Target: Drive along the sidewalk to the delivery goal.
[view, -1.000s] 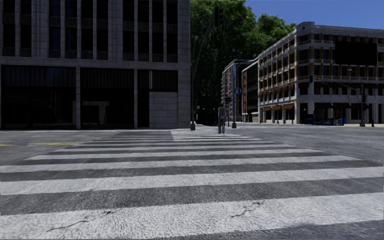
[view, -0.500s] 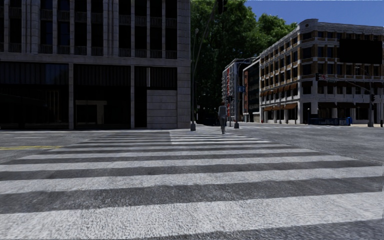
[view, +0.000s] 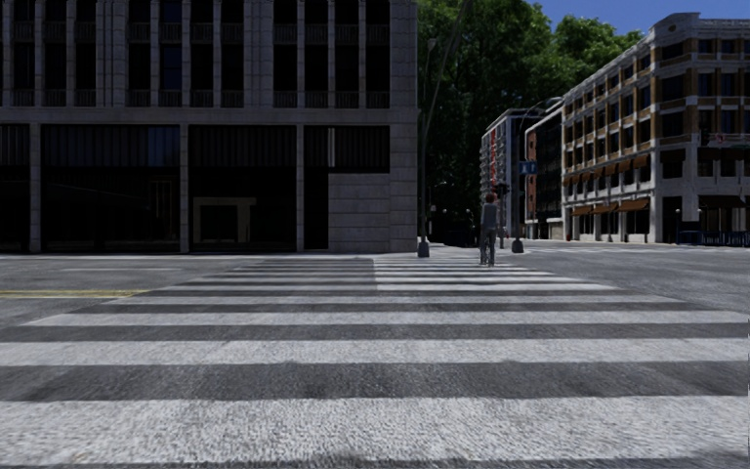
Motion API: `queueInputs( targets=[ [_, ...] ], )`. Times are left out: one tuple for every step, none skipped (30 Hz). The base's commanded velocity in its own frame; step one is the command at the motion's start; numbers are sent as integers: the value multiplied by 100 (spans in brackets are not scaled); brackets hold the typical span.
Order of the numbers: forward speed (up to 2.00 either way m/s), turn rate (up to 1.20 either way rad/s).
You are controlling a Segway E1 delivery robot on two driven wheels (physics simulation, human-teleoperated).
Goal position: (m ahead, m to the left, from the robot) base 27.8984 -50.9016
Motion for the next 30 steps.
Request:
queueInputs(
  targets=[
    [200, 0],
    [200, 0],
    [200, 0],
    [200, 0],
    [200, 0],
    [200, 0],
    [200, 0],
    [200, 0],
    [200, 0],
    [200, 0],
    [200, 0],
    [200, 0],
    [200, 0],
    [200, 0],
    [200, 0],
    [200, 0],
    [200, 0],
    [200, 0],
    [200, 0],
    [200, 0],
    [200, 0],
    [200, 0],
    [200, 0],
    [200, 0],
    [200, 0],
    [200, 0],
    [200, 0],
    [200, 0],
    [200, 0],
    [200, 0]
  ],
)
